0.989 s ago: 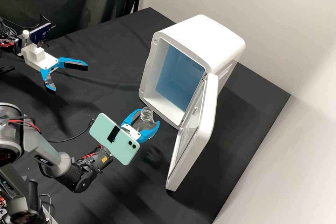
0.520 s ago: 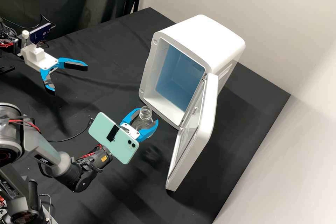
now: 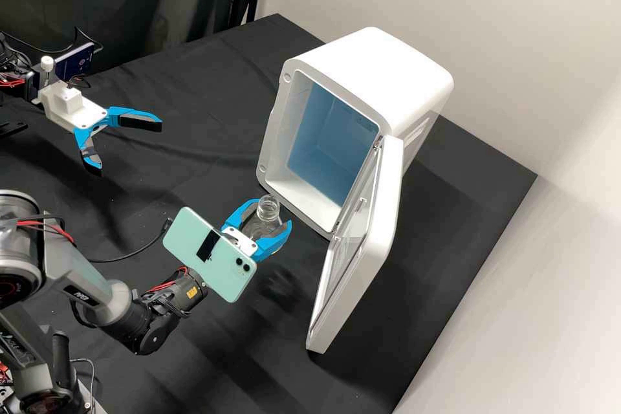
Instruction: Place the flask in the incubator
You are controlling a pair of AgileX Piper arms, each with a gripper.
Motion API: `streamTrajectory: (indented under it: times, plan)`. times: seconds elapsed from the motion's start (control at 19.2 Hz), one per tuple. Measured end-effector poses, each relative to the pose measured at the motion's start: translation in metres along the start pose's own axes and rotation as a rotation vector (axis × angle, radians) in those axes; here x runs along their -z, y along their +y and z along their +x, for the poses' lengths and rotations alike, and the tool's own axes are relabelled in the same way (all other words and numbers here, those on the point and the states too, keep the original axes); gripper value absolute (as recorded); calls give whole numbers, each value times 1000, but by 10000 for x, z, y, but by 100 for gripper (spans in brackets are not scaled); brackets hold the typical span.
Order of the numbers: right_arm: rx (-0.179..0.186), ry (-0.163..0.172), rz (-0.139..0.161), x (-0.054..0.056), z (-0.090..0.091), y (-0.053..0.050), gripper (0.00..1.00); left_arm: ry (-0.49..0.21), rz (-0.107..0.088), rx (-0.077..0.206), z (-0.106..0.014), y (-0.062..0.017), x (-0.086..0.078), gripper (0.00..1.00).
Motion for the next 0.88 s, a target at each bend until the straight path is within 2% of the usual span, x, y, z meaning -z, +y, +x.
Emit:
streamTrajectory:
  times: [0.21,0.36,0.47,0.52,0.73,0.88]
  plan:
    - [0,-26,33,-35,61,-55,0,0,0,0,0,0,0,100]
    - [-3,-35,27,-45,199,-93,0,0,0,0,0,0,0,100]
    - [-13,-45,47,-60,334,-117,0,0,0,0,0,0,0,100]
    - [-21,-47,37,-61,406,-121,0,0,0,0,0,0,0,100]
    - [-58,-38,43,-43,673,-111,0,0,0,0,0,0,-1,100]
    - [-67,-17,29,-10,892,-138,0,-2,0,0,1,-1,-4,100]
